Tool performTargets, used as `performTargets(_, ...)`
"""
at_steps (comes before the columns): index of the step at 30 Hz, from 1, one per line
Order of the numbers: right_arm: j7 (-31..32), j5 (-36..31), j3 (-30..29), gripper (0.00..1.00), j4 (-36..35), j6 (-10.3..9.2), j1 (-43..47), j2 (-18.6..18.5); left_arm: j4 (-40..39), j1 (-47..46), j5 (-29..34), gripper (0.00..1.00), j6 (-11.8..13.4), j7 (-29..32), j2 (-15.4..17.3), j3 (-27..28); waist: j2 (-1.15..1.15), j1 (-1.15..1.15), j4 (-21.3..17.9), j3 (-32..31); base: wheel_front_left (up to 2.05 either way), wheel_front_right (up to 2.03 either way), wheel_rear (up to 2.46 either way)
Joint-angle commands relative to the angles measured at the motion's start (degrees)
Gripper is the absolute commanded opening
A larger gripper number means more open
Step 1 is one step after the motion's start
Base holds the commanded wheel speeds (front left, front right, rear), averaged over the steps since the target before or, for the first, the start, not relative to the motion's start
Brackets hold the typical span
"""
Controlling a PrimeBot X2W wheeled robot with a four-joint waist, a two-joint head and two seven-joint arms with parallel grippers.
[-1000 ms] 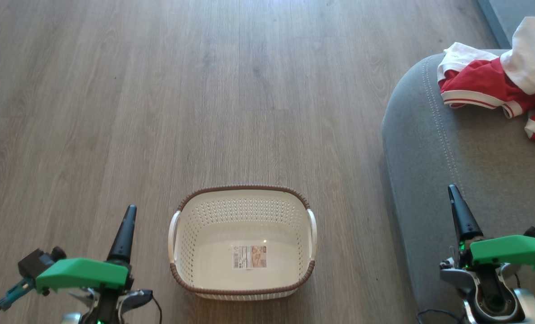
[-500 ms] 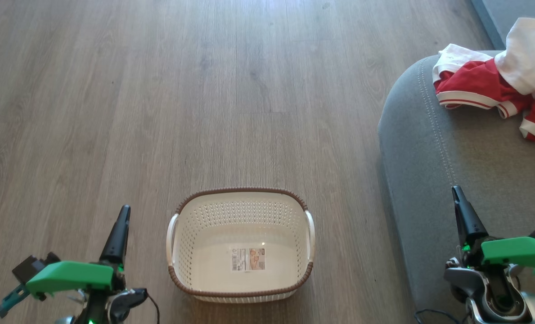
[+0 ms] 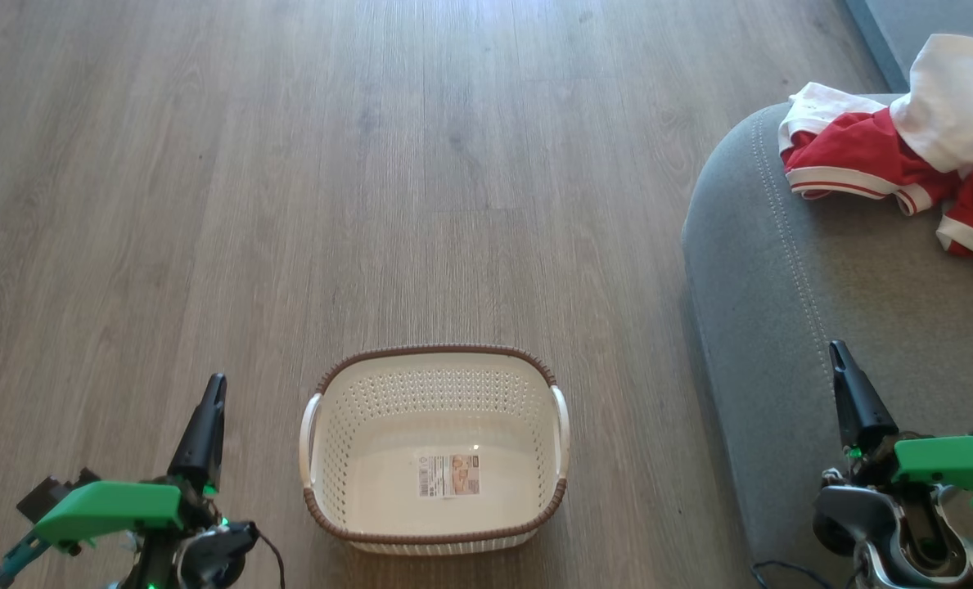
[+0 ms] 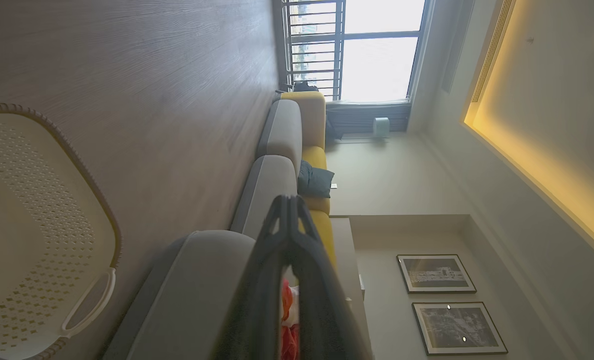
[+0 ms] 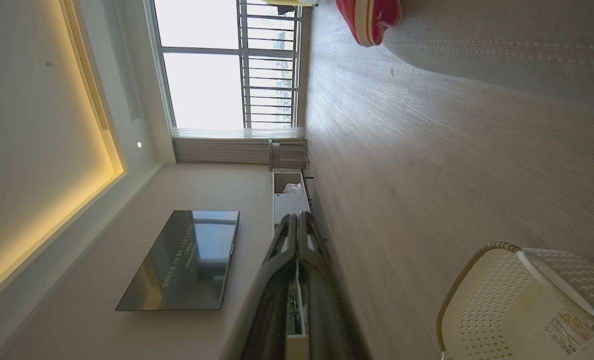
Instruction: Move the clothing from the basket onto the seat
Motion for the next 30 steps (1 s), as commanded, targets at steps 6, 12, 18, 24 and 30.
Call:
performTargets(6,0.7,0.6,0.9,0.00,-1.8,0.01,-2.1,0.1,-1.6,-3.4,-0.6,0.00,-0.5,0.5,0.6,2.6,0.00,0.00,0.0,0.0,0.00,0.00,0.00)
performTargets(12,0.8,0.6,0.9,0.00,-1.8,0.01,-2.1,0.2,-1.6,-3.4,-0.5,0.00,-0.5,0.6,0.5,2.7,0.00,0.00,0.0,0.0,0.00,0.00,0.00)
performTargets(18,0.8,0.5,0.8,0.00,-1.8,0.01,-2.1,0.2,-1.6,-3.5,-0.4,0.00,-0.5,0.7,0.4,2.8,0.00,0.00,0.0,0.0,0.00,0.00,0.00)
performTargets(24,0.9,0.5,0.8,0.00,-1.8,0.01,-2.1,0.3,-1.6,-3.5,-0.4,0.00,-0.5,0.8,0.3,2.9,0.00,0.00,0.0,0.0,0.00,0.00,0.00)
performTargets(30,0.9,0.4,0.7,0.00,-1.8,0.01,-2.1,0.3,-1.5,-3.5,-0.3,0.00,-0.5,0.8,0.3,3.0,0.00,0.00,0.0,0.0,0.00,0.00,0.00)
